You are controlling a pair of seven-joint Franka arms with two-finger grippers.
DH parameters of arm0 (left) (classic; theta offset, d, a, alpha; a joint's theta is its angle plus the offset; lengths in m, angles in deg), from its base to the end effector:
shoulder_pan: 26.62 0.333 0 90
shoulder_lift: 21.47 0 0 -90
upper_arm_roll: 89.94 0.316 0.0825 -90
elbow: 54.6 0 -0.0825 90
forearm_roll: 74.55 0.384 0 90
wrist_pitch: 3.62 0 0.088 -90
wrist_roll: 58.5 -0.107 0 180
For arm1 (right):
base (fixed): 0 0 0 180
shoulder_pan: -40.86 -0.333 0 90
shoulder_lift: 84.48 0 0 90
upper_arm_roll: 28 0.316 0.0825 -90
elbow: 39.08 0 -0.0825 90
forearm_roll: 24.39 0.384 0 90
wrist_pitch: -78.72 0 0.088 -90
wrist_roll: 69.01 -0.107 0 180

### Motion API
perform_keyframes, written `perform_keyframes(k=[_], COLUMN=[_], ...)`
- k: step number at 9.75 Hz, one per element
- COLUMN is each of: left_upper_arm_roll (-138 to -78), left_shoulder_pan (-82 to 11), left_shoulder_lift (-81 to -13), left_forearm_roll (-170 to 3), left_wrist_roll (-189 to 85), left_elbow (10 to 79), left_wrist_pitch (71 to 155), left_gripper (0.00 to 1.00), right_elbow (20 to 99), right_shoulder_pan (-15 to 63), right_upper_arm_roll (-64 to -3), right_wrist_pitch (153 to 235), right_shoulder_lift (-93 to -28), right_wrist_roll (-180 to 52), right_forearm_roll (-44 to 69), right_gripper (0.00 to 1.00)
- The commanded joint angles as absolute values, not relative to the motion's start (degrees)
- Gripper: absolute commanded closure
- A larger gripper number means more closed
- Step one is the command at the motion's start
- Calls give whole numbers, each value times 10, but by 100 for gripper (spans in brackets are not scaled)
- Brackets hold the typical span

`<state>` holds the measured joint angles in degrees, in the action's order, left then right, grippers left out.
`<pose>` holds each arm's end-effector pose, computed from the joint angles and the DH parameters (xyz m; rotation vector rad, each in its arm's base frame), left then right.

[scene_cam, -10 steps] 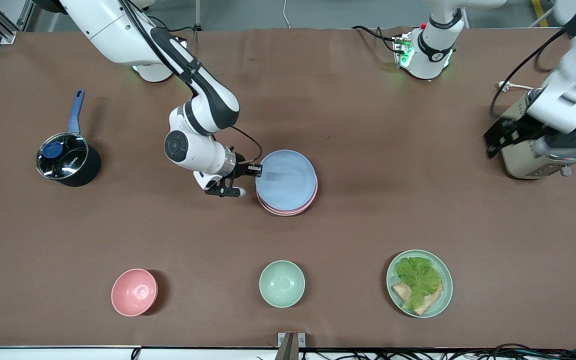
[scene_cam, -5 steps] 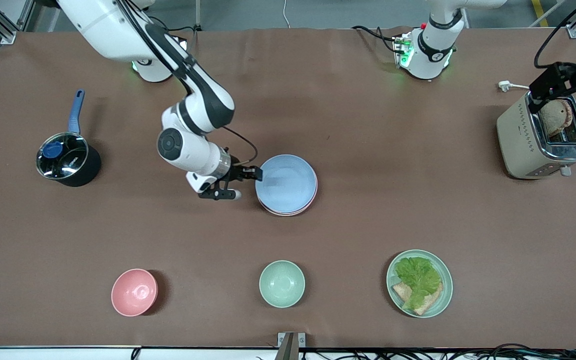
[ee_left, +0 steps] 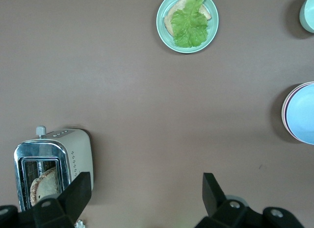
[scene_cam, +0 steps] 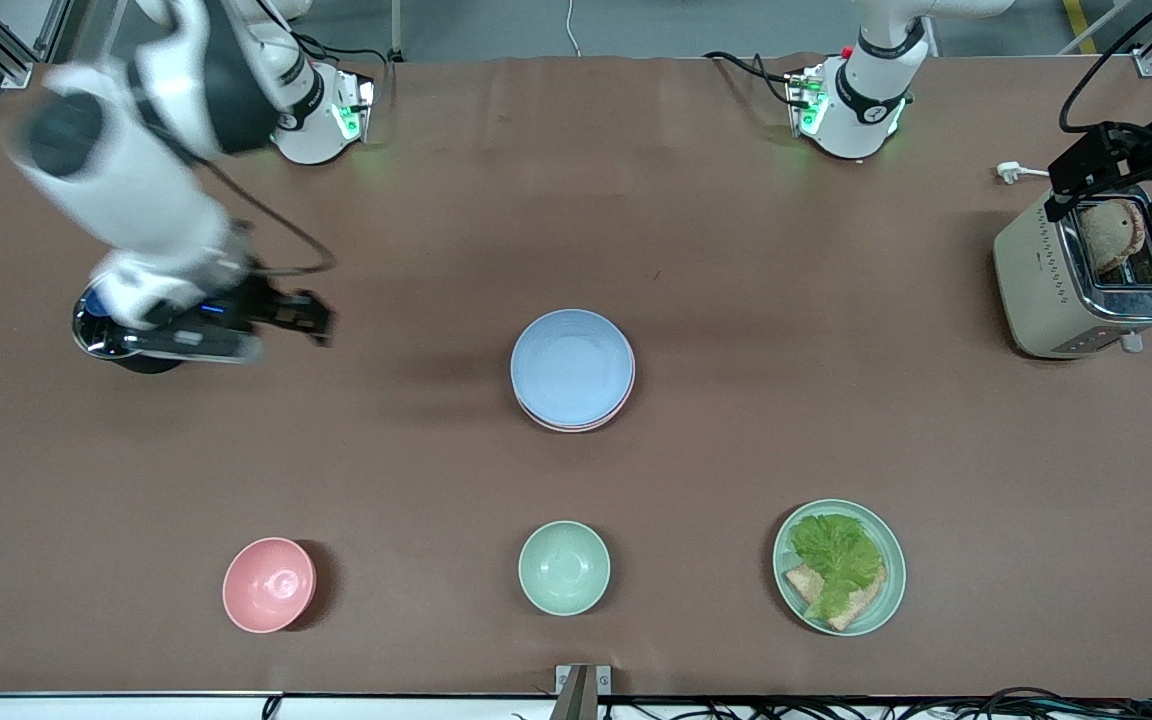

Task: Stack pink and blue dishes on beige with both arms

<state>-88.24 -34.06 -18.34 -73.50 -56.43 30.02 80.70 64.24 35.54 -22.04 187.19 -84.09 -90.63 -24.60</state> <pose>0.5235 -0.0499 0.6889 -3.1259 0.0966 -0.0788 0.5628 0.1118 0.5383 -3.1057 0.2795 -0.1256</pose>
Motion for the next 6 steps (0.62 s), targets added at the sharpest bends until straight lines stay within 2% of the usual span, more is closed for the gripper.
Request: perform_keyframes(k=[1, 3, 5, 6], left_upper_arm_roll=[-880, -881, -882, -882], left_shoulder_pan=[-341, -339, -332, -332], left_shoulder_lift=[-201, -197, -194, -194], left_forearm_roll=[-744, -745, -771, -770], left_wrist_roll=[-570, -566, -559, -557], left_elbow=[292, 296, 300, 300], left_wrist_pitch=[797, 796, 796, 796], left_gripper=[0, 0, 0, 0], right_elbow=[552, 488, 417, 414], right_shoulder_pan=[366, 423, 438, 437], right_upper_arm_roll=[-287, -285, -287, -290], right_wrist_pitch=[1801, 1741, 1656, 1645], right_shoulder_lift=[-829, -829, -826, -826], right_wrist_roll=[-836, -791, -775, -775], right_forearm_roll=[-255, -252, -250, -250], right_gripper=[0, 0, 0, 0])
